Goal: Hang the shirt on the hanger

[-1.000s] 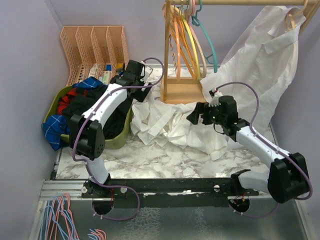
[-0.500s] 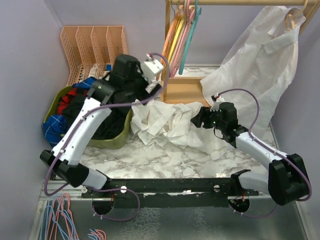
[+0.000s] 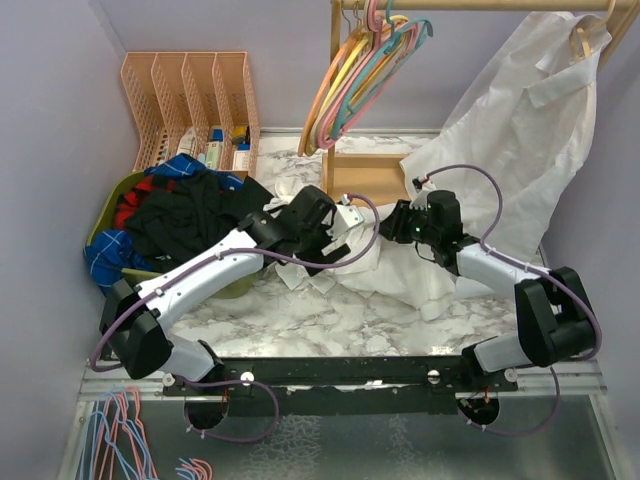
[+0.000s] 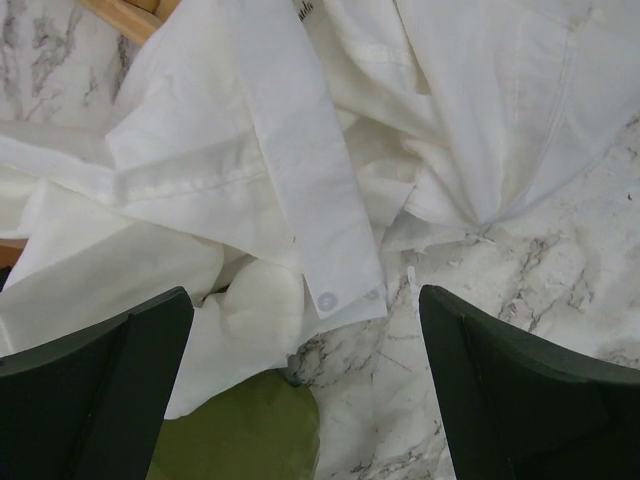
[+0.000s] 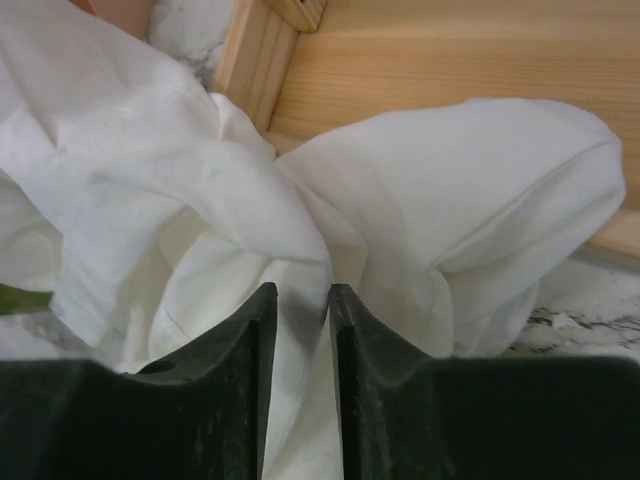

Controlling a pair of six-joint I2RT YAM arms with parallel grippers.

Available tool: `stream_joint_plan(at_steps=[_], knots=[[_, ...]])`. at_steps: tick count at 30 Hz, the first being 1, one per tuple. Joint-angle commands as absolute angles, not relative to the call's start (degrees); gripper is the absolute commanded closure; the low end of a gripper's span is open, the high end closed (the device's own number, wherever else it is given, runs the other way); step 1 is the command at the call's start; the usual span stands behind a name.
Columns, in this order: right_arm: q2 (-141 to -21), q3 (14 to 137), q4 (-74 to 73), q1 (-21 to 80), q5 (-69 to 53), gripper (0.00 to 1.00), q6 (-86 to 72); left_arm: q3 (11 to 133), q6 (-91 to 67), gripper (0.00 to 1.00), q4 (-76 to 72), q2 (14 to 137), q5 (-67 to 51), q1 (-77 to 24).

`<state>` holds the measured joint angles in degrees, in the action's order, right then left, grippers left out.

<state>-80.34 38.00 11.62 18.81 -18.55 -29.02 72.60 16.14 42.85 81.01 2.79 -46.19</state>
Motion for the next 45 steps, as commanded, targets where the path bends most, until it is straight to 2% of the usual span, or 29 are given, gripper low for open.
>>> stream_joint_plan(at_steps=[1,3,7,16,24,26,28,32,33,37,45], knots=[[-84.46,42.69,15.49,19.07,-21.27,0.83,-31.72,69.68,8.88,0.01,29.28,81.35,19.15,-50.68],[-85.12,42.91,15.93,19.07,-20.78,0.93,-32.26,69.30,8.03,0.01,27.32,82.70,21.16,-52.17],[-84.72,42.39,16.20,19.07,-19.82,0.99,-32.52,68.00,7.31,0.01,23.55,85.08,26.35,-54.36],[-82.02,40.30,15.63,19.04,-18.13,0.99,-31.12,63.99,11.14,0.02,14.93,89.04,34.39,-57.62],[-80.83,40.55,14.94,19.07,-18.75,0.99,-30.37,59.68,15.44,0.17,7.65,92.83,41.78,-58.54],[-80.61,40.46,15.21,19.07,-19.45,0.99,-30.24,59.23,16.53,0.24,6.91,93.19,42.92,-58.54],[-80.35,40.33,15.43,19.07,-20.63,0.99,-30.28,59.29,17.59,0.39,6.97,93.13,43.51,-58.53],[-79.34,40.55,14.79,19.07,-25.60,0.99,-29.79,61.67,18.74,0.97,9.95,91.22,43.13,-58.54],[-78.66,40.52,14.50,19.07,-26.85,0.99,-29.45,62.38,18.74,1.00,10.74,90.28,42.79,-58.47],[-75.16,41.32,9.96,19.07,-30.81,0.99,-27.63,64.83,19.19,1.00,13.05,85.93,39.80,-57.57],[-68.30,43.67,-4.54,19.07,-31.07,0.99,-27.83,71.16,17.57,1.00,15.26,80.76,39.08,-52.57]])
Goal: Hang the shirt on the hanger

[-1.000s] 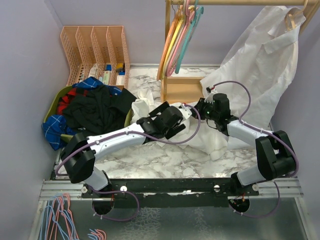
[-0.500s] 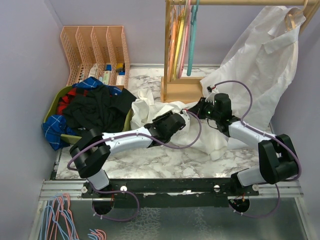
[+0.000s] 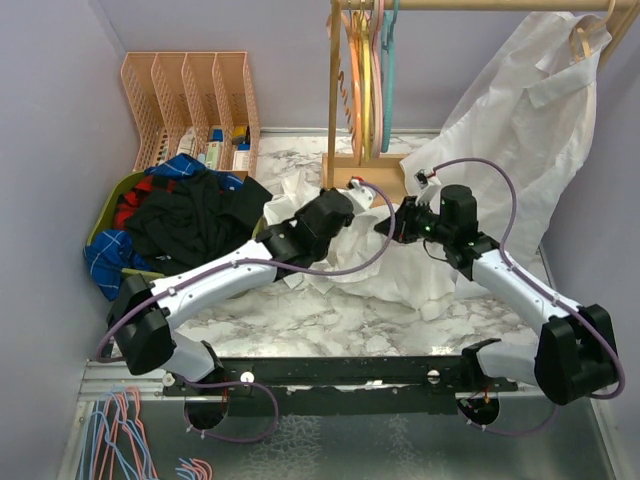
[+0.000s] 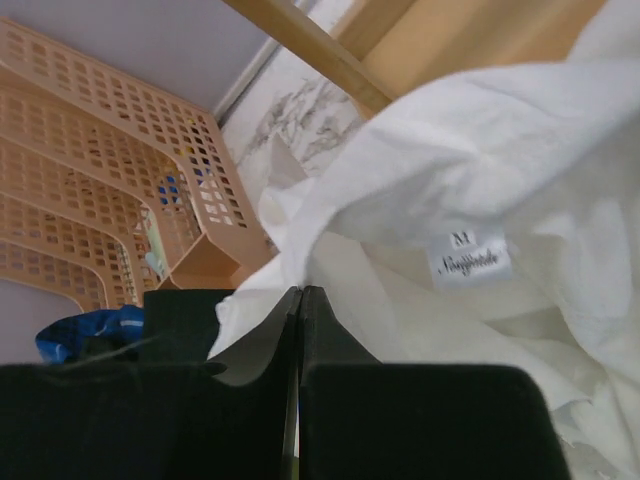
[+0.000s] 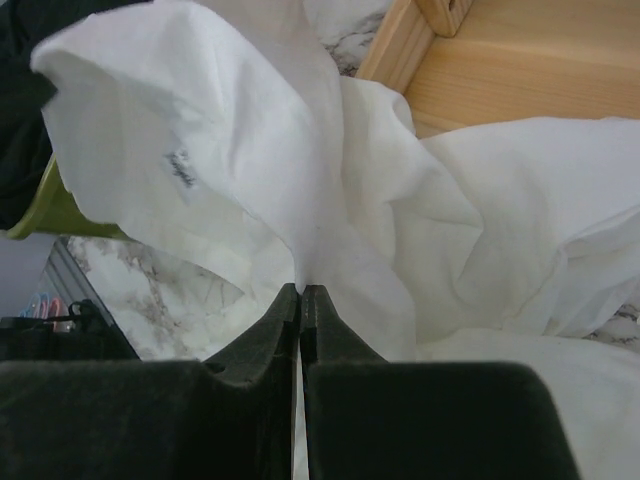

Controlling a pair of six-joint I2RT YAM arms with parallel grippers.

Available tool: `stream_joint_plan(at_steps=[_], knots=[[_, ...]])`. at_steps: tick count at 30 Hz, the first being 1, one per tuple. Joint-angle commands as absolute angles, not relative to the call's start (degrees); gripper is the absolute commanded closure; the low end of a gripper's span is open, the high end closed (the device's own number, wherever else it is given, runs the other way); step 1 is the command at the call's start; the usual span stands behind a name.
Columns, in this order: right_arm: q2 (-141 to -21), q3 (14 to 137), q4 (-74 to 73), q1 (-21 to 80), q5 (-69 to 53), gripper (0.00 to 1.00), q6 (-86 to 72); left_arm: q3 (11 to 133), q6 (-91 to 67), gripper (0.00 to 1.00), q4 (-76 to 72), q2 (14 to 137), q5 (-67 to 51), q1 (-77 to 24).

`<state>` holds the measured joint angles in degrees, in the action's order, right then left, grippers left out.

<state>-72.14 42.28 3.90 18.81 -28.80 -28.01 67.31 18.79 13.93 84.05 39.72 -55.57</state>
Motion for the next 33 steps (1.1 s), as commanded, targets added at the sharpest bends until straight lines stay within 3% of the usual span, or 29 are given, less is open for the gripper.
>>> stream_joint_plan(at_steps=[1,9,19,20,24,25,26,33], knots=[[-67.47,43.33,-5.70,19.07,-31.01,0.99,-27.96,72.25,16.50,1.00,15.81,80.35,38.73,-51.31],[-59.68,40.00,-12.11,19.07,-19.55,0.99,-23.84,75.12,10.77,1.00,19.20,77.08,34.02,-42.16],[-56.58,40.34,-1.42,19.07,-28.91,0.99,-27.44,77.34,8.07,1.00,23.26,77.21,29.15,-40.69],[-56.12,40.26,-0.07,19.07,-29.04,0.96,-28.12,77.34,7.62,1.00,23.58,77.36,28.57,-40.62],[-54.86,40.93,4.36,19.07,-28.32,0.31,-29.30,80.20,4.94,1.00,25.47,78.77,24.77,-39.88],[-54.02,40.68,5.91,19.07,-26.81,0.08,-28.62,80.83,4.51,1.00,26.04,79.27,24.00,-39.68],[-52.87,40.05,8.08,19.07,-25.70,0.00,-27.51,81.25,4.21,1.00,26.37,79.69,23.47,-39.48],[-51.83,42.59,13.52,19.07,-21.80,0.01,-16.09,81.20,3.99,1.00,26.83,79.66,22.15,-39.25]])
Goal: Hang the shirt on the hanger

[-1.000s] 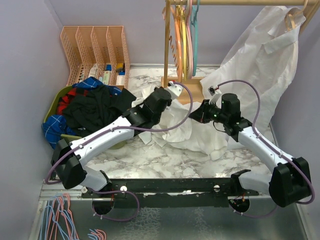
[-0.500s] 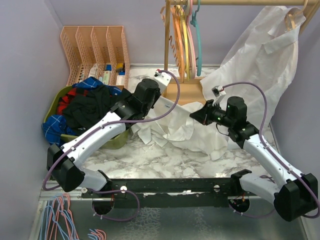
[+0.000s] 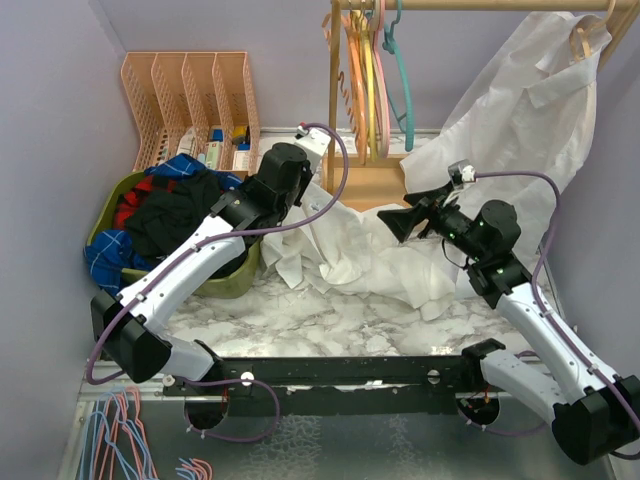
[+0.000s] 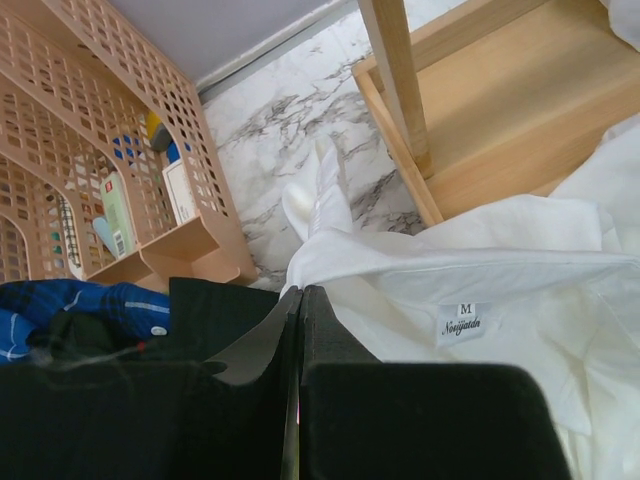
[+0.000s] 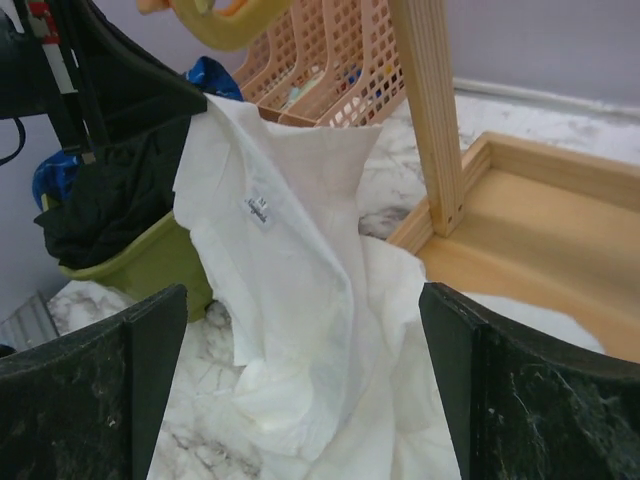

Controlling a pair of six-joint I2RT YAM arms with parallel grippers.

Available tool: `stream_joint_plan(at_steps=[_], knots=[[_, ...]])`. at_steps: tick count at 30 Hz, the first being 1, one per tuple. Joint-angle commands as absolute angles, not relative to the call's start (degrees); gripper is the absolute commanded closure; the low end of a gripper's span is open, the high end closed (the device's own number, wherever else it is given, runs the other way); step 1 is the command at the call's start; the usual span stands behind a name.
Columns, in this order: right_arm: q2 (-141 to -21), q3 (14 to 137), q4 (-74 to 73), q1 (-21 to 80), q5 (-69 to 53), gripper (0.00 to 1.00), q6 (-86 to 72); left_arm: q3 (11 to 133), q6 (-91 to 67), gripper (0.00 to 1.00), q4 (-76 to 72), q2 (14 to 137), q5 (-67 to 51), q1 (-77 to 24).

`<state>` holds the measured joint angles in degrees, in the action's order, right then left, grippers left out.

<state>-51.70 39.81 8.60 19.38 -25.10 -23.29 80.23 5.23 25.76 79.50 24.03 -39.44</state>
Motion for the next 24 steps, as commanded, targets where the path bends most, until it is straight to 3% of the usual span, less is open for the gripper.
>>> stream_joint_plan(at_steps=[1,6,12,20,24], knots=[[-51.75,44.33,12.78,19.07,-21.35,0.01,-15.03,81.01,4.04,1.00,26.87,79.53,21.96,-39.02],[-50.91,57.61,4.09,19.03,-17.58,0.03,-11.70,79.79,3.22,1.00,26.98,78.04,19.26,-36.71],[-55.23,71.84,-2.50,19.07,-0.50,0.07,-12.64,78.26,2.79,1.00,26.65,76.29,17.01,-35.16],[-72.29,90.68,-7.86,19.07,-0.81,0.29,-15.59,77.87,2.60,1.00,26.86,76.28,16.34,-34.38],[-77.18,95.74,-9.19,19.07,-1.72,0.31,-16.14,77.87,2.19,1.00,27.05,75.96,15.00,-32.90]])
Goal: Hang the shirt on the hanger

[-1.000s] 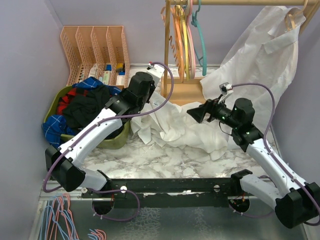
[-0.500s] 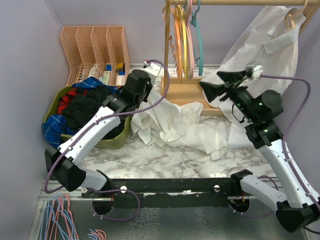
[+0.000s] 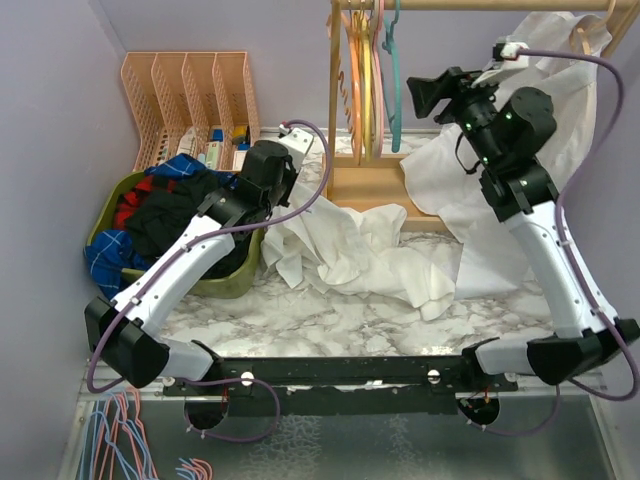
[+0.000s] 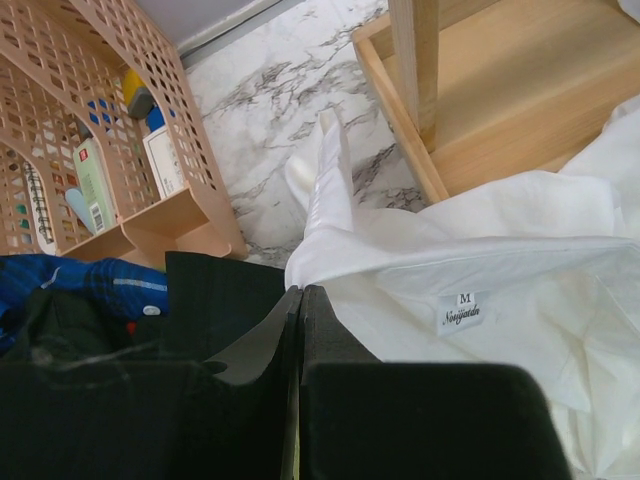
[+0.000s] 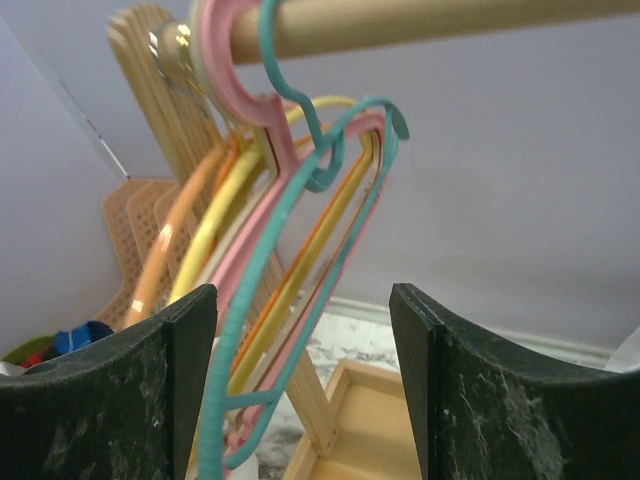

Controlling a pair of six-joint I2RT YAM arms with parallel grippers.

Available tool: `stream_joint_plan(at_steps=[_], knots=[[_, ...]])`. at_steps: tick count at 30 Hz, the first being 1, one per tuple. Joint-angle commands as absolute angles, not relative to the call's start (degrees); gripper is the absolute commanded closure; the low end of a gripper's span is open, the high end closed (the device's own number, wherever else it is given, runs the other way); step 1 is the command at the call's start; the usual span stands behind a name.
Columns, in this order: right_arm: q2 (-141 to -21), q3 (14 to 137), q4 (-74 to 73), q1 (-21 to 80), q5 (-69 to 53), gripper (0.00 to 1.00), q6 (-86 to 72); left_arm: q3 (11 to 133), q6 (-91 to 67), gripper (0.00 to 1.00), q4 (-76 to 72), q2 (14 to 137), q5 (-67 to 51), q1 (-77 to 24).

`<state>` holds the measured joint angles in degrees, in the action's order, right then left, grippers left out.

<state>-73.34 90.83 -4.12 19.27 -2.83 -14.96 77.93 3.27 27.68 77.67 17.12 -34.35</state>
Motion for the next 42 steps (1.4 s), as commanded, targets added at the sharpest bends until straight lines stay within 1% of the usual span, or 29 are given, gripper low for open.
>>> stream_joint_plan(at_steps=[1,5,9,16,20,30,31,33,36,39,42], knots=[[-78.12,96.66,-9.59,19.07,-1.83,0.31,-16.35,77.87,2.15,1.00,27.07,75.95,14.69,-32.73],[-80.44,98.50,-10.15,19.10,-3.00,0.31,-17.55,77.87,1.94,1.00,26.98,75.71,14.07,-31.96],[-80.77,97.73,-9.12,19.07,-4.19,0.30,-18.99,77.87,1.83,1.00,26.87,75.63,13.91,-31.40],[-80.89,96.97,-7.77,19.07,-8.65,0.22,-22.97,76.43,1.76,1.00,26.64,75.58,13.84,-30.71],[-83.50,99.74,-10.73,19.15,-11.04,0.22,-25.03,76.77,1.77,1.00,26.76,75.75,13.80,-30.30],[-86.82,103.43,-12.60,19.83,-11.86,0.22,-25.80,76.55,1.67,1.00,26.86,75.49,13.29,-29.29],[-87.38,103.95,-12.87,19.86,-12.05,0.23,-25.80,76.55,1.60,1.00,26.87,75.54,13.21,-29.20],[-88.27,104.27,-12.81,19.84,-12.92,0.28,-26.18,76.62,1.58,1.00,26.85,75.60,13.18,-29.10],[-88.59,103.24,-11.32,19.86,-14.56,0.43,-27.25,76.68,1.59,1.00,26.90,75.66,13.18,-28.92],[-88.28,101.88,-9.79,19.86,-15.33,0.47,-28.35,76.23,1.61,1.00,26.89,75.48,12.95,-28.94],[-88.49,101.89,-10.31,19.84,-14.96,0.48,-28.52,75.87,1.58,1.00,26.65,75.27,12.87,-28.83]])
